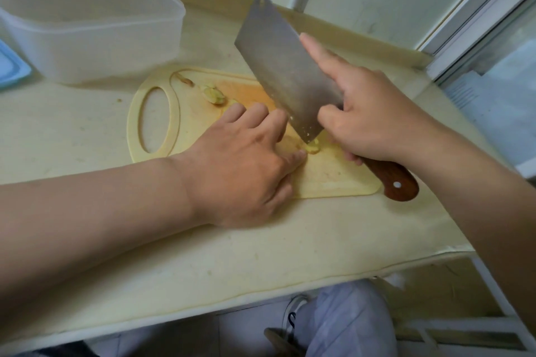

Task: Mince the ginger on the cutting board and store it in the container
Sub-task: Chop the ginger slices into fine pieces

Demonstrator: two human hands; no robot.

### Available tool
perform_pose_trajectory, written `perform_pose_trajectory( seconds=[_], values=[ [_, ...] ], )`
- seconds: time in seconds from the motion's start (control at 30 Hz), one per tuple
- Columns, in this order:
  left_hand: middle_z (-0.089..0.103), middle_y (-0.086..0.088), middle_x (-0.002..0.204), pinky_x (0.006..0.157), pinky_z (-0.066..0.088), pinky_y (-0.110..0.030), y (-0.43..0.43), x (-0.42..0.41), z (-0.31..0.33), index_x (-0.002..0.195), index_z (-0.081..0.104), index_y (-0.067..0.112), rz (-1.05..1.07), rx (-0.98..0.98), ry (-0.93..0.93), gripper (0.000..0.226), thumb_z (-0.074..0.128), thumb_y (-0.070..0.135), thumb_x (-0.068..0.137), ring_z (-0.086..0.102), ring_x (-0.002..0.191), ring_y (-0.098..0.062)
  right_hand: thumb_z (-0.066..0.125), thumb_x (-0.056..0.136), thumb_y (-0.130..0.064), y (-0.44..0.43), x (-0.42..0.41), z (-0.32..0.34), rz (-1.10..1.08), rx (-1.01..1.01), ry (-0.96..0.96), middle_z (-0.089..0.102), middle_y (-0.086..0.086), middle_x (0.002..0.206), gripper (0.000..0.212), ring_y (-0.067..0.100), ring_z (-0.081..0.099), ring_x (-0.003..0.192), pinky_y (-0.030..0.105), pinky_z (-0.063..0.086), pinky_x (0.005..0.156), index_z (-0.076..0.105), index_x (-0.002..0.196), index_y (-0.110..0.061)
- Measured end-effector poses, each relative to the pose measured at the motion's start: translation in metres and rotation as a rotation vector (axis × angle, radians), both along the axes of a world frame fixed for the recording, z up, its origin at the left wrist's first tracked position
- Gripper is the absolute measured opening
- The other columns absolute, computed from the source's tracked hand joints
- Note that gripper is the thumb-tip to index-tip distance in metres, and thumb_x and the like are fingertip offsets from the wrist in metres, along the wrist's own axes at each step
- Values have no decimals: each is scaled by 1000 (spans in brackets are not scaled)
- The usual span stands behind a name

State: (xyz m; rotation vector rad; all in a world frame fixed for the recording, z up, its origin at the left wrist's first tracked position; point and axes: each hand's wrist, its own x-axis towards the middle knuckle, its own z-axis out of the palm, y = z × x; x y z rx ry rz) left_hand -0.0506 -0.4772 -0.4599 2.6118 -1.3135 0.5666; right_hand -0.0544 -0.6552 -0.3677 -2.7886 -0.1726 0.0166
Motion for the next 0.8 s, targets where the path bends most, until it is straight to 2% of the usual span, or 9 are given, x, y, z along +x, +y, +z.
perform_pose_trajectory(
  seconds=[0.03,0.1,0.13,0.2,0.3,0.4,0.8],
  values=[
    [55,-14,100,77,43,-47,0,0,1,115,72,20,-6,-5,-9,56,29,47,91,49,85,-33,46,88,-2,-3,0,1,-15,29,0,60,-3,50,96,21,61,37,37,57,44,14,160,-56],
    [56,-13,96,74,43,-46,0,1,1,91,72,14,-48,-42,-53,46,37,43,90,50,80,-32,45,89,-1,-9,-2,3,-39,99,13,64,3,56,96,23,60,38,37,54,41,14,158,-59],
    [57,-13,92,72,42,-46,1,1,1,79,68,12,-74,-77,-74,40,42,39,89,49,76,-31,45,89,0,-12,-3,3,-49,147,28,64,5,57,96,24,59,39,36,53,41,14,157,-61],
    [56,-12,85,68,43,-45,1,1,1,67,60,11,-86,-143,-95,34,47,34,88,47,69,-30,44,91,2,-14,-7,2,-76,250,79,63,7,59,96,23,56,38,33,50,39,16,155,-64],
    [53,-11,78,64,42,-45,1,3,1,61,54,11,-35,-208,-101,32,49,31,87,44,63,-29,43,92,5,-14,-12,-7,-90,322,184,61,10,59,97,22,54,38,29,45,38,19,153,-66],
    [52,-11,75,61,41,-44,1,5,-1,58,53,11,-8,-238,-118,32,50,28,85,41,61,-28,43,91,3,-22,-6,-12,-100,302,248,60,10,59,96,24,53,40,32,49,41,20,152,-67],
    [54,-8,78,62,41,-44,3,8,-2,61,57,12,61,-232,-70,32,51,29,87,44,63,-29,45,93,1,-70,33,-6,-190,264,238,63,12,61,91,23,53,41,35,52,45,23,155,-62]
  ],
)
